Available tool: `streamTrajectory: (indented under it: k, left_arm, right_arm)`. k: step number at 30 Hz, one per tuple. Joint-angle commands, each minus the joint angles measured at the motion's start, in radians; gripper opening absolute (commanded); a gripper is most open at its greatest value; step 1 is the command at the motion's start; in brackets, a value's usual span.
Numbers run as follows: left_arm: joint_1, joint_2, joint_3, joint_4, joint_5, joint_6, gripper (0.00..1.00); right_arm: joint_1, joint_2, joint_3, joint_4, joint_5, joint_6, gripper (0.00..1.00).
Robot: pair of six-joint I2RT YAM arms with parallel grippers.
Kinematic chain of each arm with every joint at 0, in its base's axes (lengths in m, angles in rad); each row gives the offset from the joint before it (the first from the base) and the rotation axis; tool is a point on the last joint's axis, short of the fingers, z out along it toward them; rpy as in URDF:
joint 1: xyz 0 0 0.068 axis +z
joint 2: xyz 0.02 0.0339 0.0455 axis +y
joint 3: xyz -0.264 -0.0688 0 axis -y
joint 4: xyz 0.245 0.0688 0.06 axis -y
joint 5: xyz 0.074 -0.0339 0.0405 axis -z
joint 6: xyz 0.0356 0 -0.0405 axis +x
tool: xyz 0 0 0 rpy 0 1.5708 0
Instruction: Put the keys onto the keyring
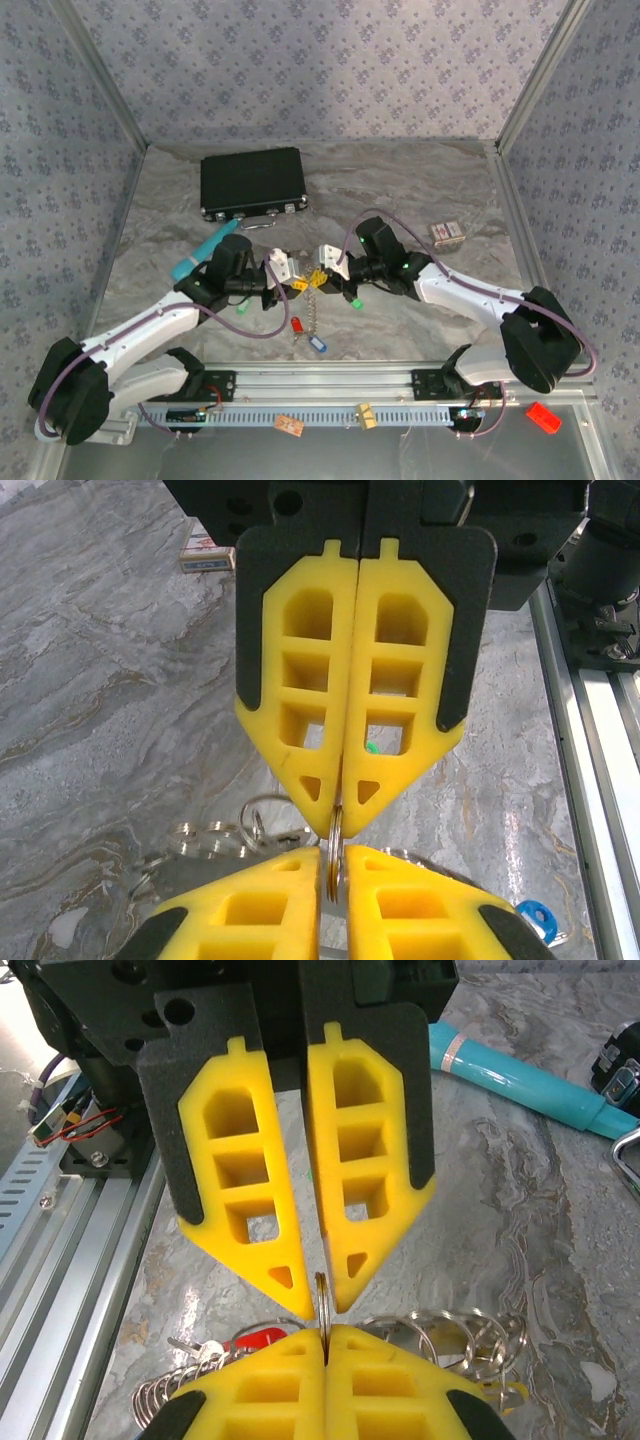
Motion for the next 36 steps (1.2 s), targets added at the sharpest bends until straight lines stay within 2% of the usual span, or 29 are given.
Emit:
streamTrajectory:
  k: [1, 3, 5, 7, 9, 11, 14, 18, 21, 24, 28, 30, 36]
  left_arm:
    - [-0.01, 0.009, 0.039, -0.014, 0.024, 0.018, 0.14]
    - [-0.01, 0.01, 0.041, -0.014, 0.024, 0.019, 0.12]
    - [-0.01, 0.008, 0.045, -0.015, 0.026, 0.019, 0.02]
    - [-0.01, 0.002, 0.046, -0.015, 0.018, 0.012, 0.0]
    - [-0.01, -0.009, 0.052, -0.032, 0.007, -0.012, 0.0]
    - [-0.012, -0.019, 0.081, -0.072, -0.031, -0.085, 0.0]
    - [-0.027, -0.017, 0.144, -0.121, -0.157, -0.351, 0.0]
    - [-0.032, 0.044, 0.312, -0.396, -0.374, -0.753, 0.0]
    - [-0.031, 0.124, 0.443, -0.614, -0.41, -0.96, 0.0]
    - [-0.025, 0.213, 0.553, -0.76, -0.371, -1.118, 0.0]
    - [-0.005, 0.286, 0.636, -0.821, -0.292, -1.286, 0.0]
    - [0.007, 0.305, 0.659, -0.827, -0.254, -1.368, 0.0]
    - [0.019, 0.396, 0.755, -0.901, -0.135, -1.542, 0.0]
  right_arm:
    - [0.002, 0.007, 0.038, 0.001, -0.037, 0.002, 0.0]
    - [0.003, 0.008, 0.043, -0.001, -0.038, 0.001, 0.0]
    - [0.004, 0.009, 0.044, -0.005, -0.032, -0.002, 0.0]
    - [0.002, 0.003, 0.035, 0.002, -0.004, 0.004, 0.02]
    - [-0.012, -0.016, 0.014, 0.026, 0.032, 0.027, 0.23]
    - [-0.035, -0.054, -0.01, 0.038, 0.042, 0.045, 0.28]
    - [-0.053, -0.127, -0.039, 0.015, 0.077, 0.052, 0.3]
    - [0.013, -0.202, -0.034, -0.084, 0.208, 0.013, 0.28]
    - [0.096, -0.24, -0.058, -0.024, 0.244, 0.049, 0.28]
    - [0.183, -0.218, -0.084, 0.097, 0.313, 0.116, 0.27]
    - [0.262, -0.13, -0.099, 0.242, 0.434, 0.185, 0.25]
    - [0.277, -0.088, -0.115, 0.315, 0.532, 0.22, 0.25]
    - [0.27, -0.054, -0.215, 0.491, 0.695, 0.27, 0.24]
